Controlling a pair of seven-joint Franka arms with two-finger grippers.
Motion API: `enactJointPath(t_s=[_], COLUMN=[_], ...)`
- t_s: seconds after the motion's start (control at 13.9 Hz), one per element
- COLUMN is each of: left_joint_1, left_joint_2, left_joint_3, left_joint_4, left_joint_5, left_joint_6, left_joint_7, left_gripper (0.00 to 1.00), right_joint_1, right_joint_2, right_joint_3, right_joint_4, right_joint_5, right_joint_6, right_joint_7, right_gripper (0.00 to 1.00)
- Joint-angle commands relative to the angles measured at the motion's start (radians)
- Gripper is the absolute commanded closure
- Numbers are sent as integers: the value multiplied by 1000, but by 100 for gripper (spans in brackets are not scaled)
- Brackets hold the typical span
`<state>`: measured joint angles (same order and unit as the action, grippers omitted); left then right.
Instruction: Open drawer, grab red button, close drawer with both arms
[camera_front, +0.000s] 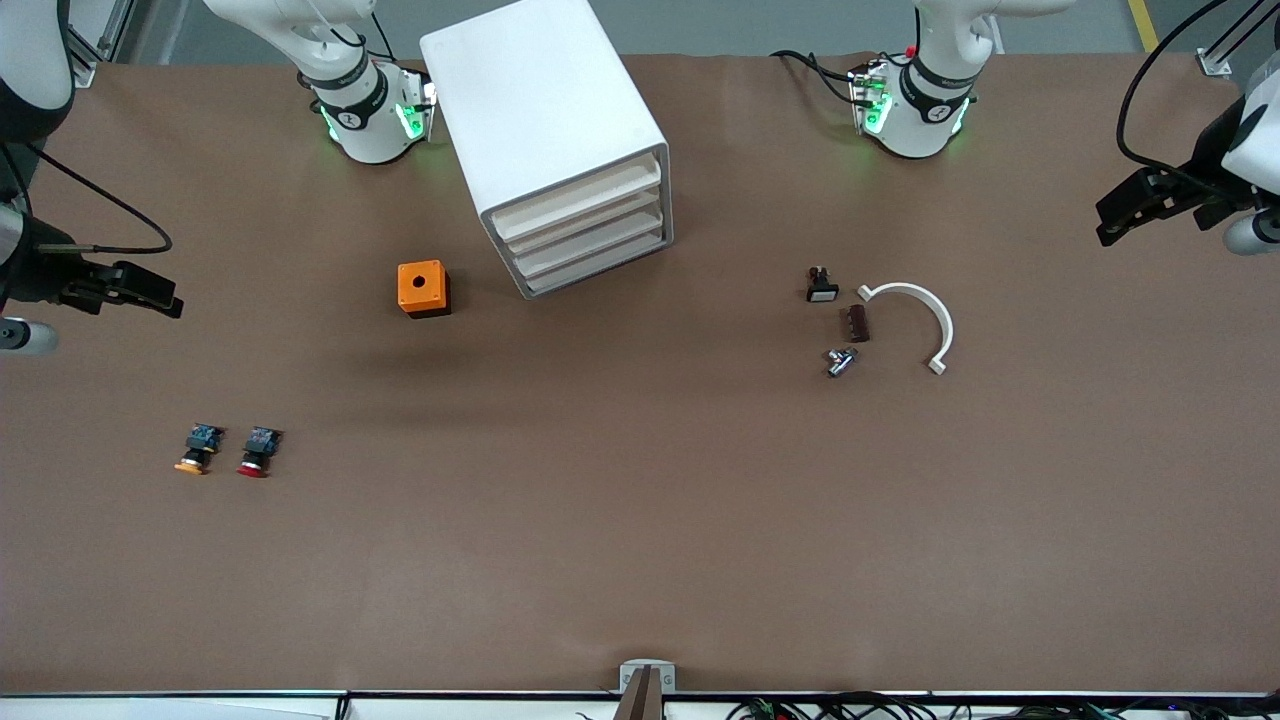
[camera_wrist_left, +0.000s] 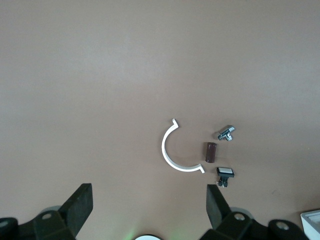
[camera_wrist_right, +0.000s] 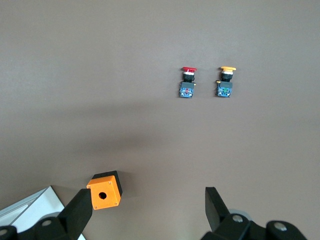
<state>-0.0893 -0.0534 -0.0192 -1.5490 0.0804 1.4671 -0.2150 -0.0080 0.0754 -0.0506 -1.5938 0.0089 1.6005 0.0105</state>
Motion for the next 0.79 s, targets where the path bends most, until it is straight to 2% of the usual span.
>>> enactJointPath(t_s=[0.0,0.22,0.5,0.72], left_joint_1=[-3,-4,-13,-13], left_joint_2=[-74,-181,-171,-164], left_joint_3=[4,1,1,1], left_joint_4=[-89,-230,-191,-180], left_joint_5=[-17,-51,-51,-51], left_joint_6=[28,100,46,23], left_joint_7=[25,25,34,46], left_gripper=[0,0,0,0], right_joint_1=[-33,-26,-32,-32], right_joint_2=[24,27,32,29], right_joint_3=[5,5,5,3], right_joint_4=[40,58,100,178], right_joint_5=[-3,-15,-1,-6], right_joint_6=[-7,1,-23,-106], right_joint_7=[-6,-9,-12,-18], right_gripper=[0,0,0,0])
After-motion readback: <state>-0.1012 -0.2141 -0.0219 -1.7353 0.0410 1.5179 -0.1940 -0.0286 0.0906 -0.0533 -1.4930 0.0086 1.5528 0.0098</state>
